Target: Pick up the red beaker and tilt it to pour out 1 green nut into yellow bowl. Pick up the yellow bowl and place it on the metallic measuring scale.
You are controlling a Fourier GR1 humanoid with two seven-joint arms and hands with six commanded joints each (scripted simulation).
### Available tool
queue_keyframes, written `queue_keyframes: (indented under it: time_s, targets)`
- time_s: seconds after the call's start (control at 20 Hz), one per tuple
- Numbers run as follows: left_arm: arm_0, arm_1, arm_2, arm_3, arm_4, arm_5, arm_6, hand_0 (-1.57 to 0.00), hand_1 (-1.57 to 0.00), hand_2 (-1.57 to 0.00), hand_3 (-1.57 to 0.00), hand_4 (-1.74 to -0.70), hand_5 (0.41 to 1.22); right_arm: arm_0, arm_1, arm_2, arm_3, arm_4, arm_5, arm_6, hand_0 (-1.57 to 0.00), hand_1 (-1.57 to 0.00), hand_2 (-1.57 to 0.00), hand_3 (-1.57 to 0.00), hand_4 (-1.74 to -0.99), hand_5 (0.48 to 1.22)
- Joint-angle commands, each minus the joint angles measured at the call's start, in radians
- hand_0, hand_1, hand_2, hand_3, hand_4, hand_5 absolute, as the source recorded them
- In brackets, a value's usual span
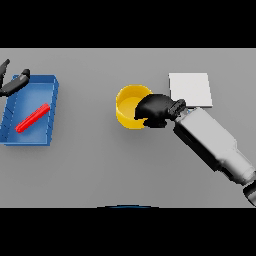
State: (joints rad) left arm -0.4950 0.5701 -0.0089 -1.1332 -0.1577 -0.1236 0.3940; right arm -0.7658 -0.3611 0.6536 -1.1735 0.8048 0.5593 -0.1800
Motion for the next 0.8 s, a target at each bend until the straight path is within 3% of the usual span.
queue_keyframes:
  time_s: [0.0,0.15,0.4,0.55,0.75]
  targets:
    - [0.001,0.000,0.000,-0.003,0.003,-0.003,0.008,0.00,0.00,0.00,0.00,-0.77,0.705,0.010,-0.014,-0.007,-0.031,-0.009,0.017,0.013,-1.55,-1.55,-1.48,-1.16,-1.734,1.216]
    - [-0.017,0.001,0.013,0.006,0.020,-0.012,0.011,0.00,0.00,0.00,0.00,-0.78,0.702,0.023,-0.057,-0.033,-0.092,-0.016,0.035,0.056,-1.56,-1.56,-1.43,-1.22,-1.737,1.219]
    - [-0.009,-0.001,0.018,-0.003,0.035,-0.018,0.005,0.00,0.00,0.00,0.00,-0.80,0.704,0.075,-0.093,-0.067,-0.215,-0.039,0.066,0.120,-1.52,-1.57,-1.52,-1.18,-1.740,1.219]
    - [0.002,-0.004,0.025,-0.025,0.049,-0.016,0.031,0.00,0.00,0.00,0.00,-0.82,0.717,0.060,-0.139,-0.101,-0.194,-0.024,0.036,0.140,-1.54,-1.57,-1.49,-1.18,-1.740,1.220]
    - [0.008,-0.005,0.026,-0.040,0.054,-0.014,0.059,0.00,0.00,0.00,0.00,-0.84,0.737,0.028,-0.176,-0.146,-0.105,-0.014,-0.056,0.101,-1.56,-1.57,-1.53,-1.16,-1.741,1.221]
